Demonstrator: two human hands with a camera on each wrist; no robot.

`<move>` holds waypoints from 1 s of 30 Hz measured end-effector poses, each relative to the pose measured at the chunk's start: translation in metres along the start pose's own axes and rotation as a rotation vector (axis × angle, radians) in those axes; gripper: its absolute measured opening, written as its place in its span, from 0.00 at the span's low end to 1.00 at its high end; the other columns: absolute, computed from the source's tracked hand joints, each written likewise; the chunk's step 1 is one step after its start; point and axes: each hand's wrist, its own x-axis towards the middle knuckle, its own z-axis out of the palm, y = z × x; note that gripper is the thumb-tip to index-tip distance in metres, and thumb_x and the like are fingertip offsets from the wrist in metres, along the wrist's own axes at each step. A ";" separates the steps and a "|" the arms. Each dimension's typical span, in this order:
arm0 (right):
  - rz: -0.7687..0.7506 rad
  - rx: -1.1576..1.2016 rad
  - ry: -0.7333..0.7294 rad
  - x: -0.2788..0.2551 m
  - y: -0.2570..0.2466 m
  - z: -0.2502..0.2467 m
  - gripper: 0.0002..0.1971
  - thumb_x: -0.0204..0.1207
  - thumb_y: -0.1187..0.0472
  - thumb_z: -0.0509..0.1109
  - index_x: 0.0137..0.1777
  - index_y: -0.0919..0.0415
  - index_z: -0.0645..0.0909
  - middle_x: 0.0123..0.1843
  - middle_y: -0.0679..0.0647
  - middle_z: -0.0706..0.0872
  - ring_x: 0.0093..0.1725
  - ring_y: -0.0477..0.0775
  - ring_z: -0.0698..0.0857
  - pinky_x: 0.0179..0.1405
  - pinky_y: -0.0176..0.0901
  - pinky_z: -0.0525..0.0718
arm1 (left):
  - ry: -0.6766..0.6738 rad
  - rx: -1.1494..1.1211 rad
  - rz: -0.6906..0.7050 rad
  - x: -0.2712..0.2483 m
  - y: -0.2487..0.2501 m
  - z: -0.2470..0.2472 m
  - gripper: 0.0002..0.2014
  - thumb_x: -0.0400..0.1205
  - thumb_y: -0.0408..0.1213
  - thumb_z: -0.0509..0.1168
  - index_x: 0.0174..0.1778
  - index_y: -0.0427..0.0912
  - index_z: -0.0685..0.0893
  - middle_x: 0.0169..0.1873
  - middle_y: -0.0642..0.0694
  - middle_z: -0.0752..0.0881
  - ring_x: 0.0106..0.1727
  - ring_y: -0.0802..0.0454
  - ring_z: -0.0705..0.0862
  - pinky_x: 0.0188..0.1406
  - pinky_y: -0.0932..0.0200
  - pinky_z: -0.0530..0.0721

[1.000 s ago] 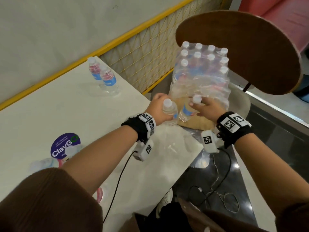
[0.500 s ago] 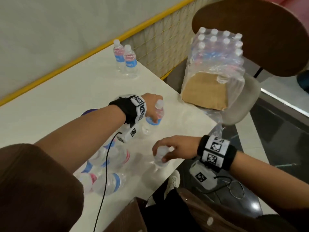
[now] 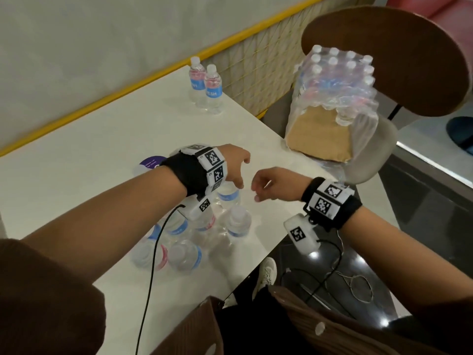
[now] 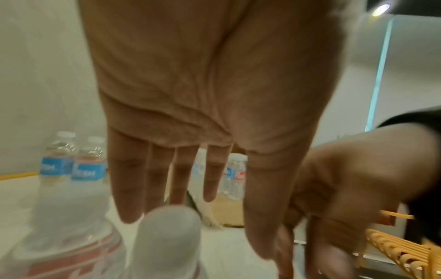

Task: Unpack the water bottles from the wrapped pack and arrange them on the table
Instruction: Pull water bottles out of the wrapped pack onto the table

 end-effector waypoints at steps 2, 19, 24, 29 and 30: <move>0.068 0.028 0.104 0.006 0.002 -0.010 0.13 0.71 0.60 0.77 0.52 0.56 0.79 0.46 0.54 0.82 0.43 0.53 0.80 0.47 0.49 0.85 | 0.087 -0.009 0.004 -0.017 0.004 -0.002 0.27 0.74 0.49 0.73 0.67 0.43 0.75 0.63 0.42 0.77 0.59 0.44 0.80 0.56 0.52 0.78; -0.083 -0.132 0.013 0.041 -0.024 0.022 0.26 0.77 0.57 0.70 0.74 0.48 0.71 0.72 0.52 0.79 0.70 0.51 0.77 0.72 0.50 0.74 | -0.119 0.088 0.175 -0.062 0.036 0.054 0.24 0.78 0.45 0.67 0.71 0.45 0.79 0.65 0.44 0.82 0.64 0.45 0.80 0.51 0.56 0.78; -0.094 -0.149 -0.033 0.033 -0.018 0.022 0.25 0.75 0.56 0.73 0.71 0.46 0.72 0.72 0.51 0.77 0.62 0.49 0.77 0.72 0.51 0.75 | -0.200 0.154 0.268 -0.080 0.041 0.068 0.23 0.79 0.41 0.68 0.71 0.45 0.77 0.68 0.44 0.78 0.68 0.45 0.77 0.61 0.54 0.76; -0.125 -0.094 -0.022 0.015 -0.009 0.028 0.21 0.74 0.60 0.74 0.67 0.49 0.76 0.68 0.49 0.80 0.64 0.51 0.79 0.69 0.50 0.78 | -0.266 0.223 0.367 -0.107 0.034 0.078 0.23 0.78 0.38 0.69 0.71 0.49 0.79 0.67 0.44 0.80 0.67 0.44 0.79 0.62 0.52 0.78; -0.130 -0.076 -0.019 0.012 -0.007 0.030 0.21 0.74 0.61 0.74 0.67 0.50 0.76 0.67 0.48 0.81 0.64 0.51 0.79 0.68 0.48 0.79 | -0.275 0.226 0.372 -0.111 0.031 0.079 0.23 0.78 0.37 0.69 0.70 0.50 0.79 0.67 0.45 0.80 0.67 0.44 0.79 0.61 0.52 0.78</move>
